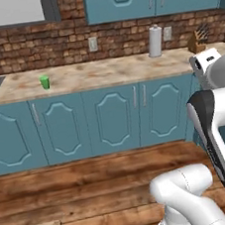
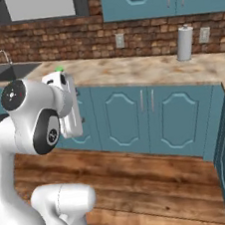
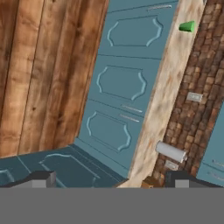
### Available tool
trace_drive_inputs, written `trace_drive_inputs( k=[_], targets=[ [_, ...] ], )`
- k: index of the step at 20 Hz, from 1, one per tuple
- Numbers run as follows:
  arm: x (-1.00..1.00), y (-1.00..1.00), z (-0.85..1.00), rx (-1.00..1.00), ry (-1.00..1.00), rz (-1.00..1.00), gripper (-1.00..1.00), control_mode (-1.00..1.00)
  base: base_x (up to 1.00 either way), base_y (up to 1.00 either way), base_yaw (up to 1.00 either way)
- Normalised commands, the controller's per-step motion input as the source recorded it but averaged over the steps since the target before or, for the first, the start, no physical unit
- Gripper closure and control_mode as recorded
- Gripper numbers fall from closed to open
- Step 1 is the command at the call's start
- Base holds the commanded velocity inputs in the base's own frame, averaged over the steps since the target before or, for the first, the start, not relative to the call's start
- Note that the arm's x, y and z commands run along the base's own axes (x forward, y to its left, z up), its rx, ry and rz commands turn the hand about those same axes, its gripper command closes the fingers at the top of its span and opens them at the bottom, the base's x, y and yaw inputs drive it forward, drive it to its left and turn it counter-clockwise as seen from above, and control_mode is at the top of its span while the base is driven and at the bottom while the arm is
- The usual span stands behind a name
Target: Move the cup from next to the sink to the open cabinet. Then, move the bowl with the bell pepper to the fridge to clear the area for faucet cleaning.
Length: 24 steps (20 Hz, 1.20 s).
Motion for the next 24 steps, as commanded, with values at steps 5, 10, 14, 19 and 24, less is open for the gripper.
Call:
trace_drive_inputs(
  k=[5, 10, 14, 19, 24],
  targets=[
    [0.0, 0.0, 0.0, 0.0, 0.0, 0.0, -1.0, 1.0, 1.0, 0.08, -0.01],
    [0.0, 0.0, 0.0, 0.0, 0.0, 0.0, -1.0, 1.0, 1.0, 0.24, -0.06],
    [0.0, 0.0, 0.0, 0.0, 0.0, 0.0, -1.0, 1.0, 1.0, 0.56, -0.12],
    [0.0, 0.0, 0.0, 0.0, 0.0, 0.0, -1.0, 1.0, 1.0, 0.83, -0.19],
    [0.0, 0.0, 0.0, 0.0, 0.0, 0.0, -1.0, 1.0, 0.67, 0.83, -0.06]
  ],
)
